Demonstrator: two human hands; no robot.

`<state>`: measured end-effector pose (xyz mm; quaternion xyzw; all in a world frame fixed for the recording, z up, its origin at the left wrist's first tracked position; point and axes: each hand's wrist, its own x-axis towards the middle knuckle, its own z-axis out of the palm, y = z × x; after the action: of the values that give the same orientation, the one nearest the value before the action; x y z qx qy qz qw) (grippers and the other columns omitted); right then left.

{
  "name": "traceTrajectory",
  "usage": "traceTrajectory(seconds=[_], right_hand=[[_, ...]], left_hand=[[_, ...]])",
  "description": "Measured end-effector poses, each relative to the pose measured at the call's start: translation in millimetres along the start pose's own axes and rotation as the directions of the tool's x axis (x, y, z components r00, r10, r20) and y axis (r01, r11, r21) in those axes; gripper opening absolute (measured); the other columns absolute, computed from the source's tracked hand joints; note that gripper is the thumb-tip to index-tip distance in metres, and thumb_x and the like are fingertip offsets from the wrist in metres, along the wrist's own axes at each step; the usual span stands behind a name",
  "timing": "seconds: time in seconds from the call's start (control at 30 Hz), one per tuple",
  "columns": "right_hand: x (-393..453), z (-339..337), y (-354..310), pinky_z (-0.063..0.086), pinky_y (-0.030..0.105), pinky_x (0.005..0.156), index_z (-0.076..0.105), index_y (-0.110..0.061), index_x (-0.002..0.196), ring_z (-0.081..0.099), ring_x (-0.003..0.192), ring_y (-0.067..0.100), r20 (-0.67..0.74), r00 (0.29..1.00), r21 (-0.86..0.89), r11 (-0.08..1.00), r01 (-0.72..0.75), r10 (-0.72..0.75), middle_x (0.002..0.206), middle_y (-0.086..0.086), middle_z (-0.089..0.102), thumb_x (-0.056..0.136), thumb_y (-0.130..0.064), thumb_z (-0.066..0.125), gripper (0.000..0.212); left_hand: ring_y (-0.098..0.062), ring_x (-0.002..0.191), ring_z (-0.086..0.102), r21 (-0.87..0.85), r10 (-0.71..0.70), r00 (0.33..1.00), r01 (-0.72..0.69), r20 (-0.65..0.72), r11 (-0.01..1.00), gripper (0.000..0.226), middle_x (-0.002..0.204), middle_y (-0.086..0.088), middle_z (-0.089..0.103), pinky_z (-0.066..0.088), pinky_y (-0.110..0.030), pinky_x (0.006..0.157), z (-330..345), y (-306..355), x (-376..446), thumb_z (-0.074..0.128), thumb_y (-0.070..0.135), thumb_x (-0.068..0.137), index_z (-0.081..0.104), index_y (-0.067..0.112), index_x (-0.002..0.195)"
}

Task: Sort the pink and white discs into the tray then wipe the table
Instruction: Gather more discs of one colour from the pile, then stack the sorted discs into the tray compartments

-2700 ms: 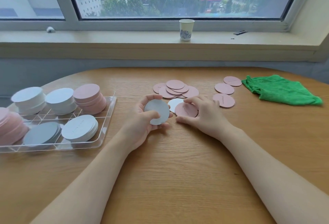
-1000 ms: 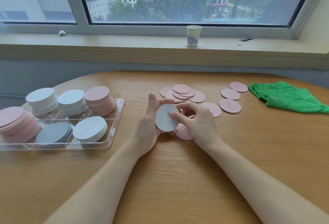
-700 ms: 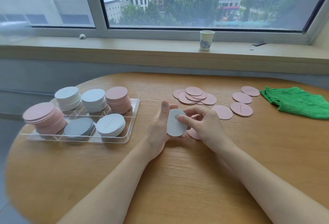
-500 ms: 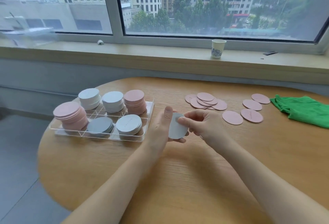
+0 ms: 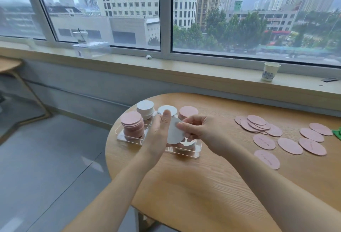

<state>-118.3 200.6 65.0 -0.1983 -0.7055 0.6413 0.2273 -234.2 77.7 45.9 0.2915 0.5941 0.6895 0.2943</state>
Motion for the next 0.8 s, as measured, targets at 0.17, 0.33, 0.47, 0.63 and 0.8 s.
traceTrajectory(seconds=[0.17,0.33,0.47,0.63,0.8], right_hand=[[40,5,-8,0.051,0.022,0.055,0.071,0.009,0.097,0.058,0.057,0.017,-0.079,0.997,0.008,1.0,-0.024,0.024,0.068,0.011,0.066,0.084,-0.017,0.08,0.03],[93,-6,-18,0.041,0.023,0.047,0.074,-0.002,0.097,0.054,0.049,0.01,-0.203,0.979,-0.183,0.981,-0.069,0.031,0.076,0.007,0.067,0.086,-0.023,0.079,0.025],[129,-6,-14,0.035,0.022,0.043,0.075,-0.009,0.092,0.049,0.046,0.01,-0.2,0.978,-0.388,0.91,-0.142,0.068,0.079,0.004,0.07,0.086,-0.031,0.08,0.024],[153,7,-6,0.038,0.018,0.044,0.076,-0.011,0.084,0.05,0.048,0.01,-0.186,0.98,-0.543,0.823,-0.167,0.076,0.062,0.0,0.065,0.085,-0.031,0.081,0.021],[167,14,2,0.052,0.029,0.072,0.077,-0.018,0.085,0.067,0.083,0.017,-0.213,0.976,-0.725,0.664,-0.185,0.04,0.088,0.0,0.075,0.081,-0.038,0.082,0.021]], left_hand=[[-0.03,0.083,0.076,-0.01,0.022,0.999,-0.022,-0.047,1.0,0.047,0.104,-0.018,0.071,0.063,-0.042,0.066,-24,2,2,0.053,0.052,0.099,0.053,0.011,0.122],[-0.019,0.082,0.075,0.254,0.136,0.984,-0.104,-0.111,0.962,0.023,0.106,-0.008,0.071,0.064,-0.044,0.073,-43,-24,3,0.061,0.039,0.103,0.056,0.024,0.119],[-0.011,0.083,0.075,0.351,0.214,0.975,-0.183,-0.052,0.918,0.015,0.099,0.005,0.073,0.061,-0.049,0.082,-46,-41,-2,0.064,0.032,0.102,0.059,0.029,0.116],[-0.017,0.09,0.073,0.39,0.26,0.965,-0.235,-0.014,0.891,0.02,0.101,0.008,0.071,0.061,-0.038,0.08,-47,-48,-3,0.063,0.043,0.095,0.062,0.036,0.114],[-0.018,0.092,0.073,0.405,0.301,0.954,-0.28,0.014,0.87,0.02,0.099,0.008,0.071,0.058,-0.027,0.077,-49,-51,-3,0.063,0.038,0.096,0.064,0.03,0.115]])
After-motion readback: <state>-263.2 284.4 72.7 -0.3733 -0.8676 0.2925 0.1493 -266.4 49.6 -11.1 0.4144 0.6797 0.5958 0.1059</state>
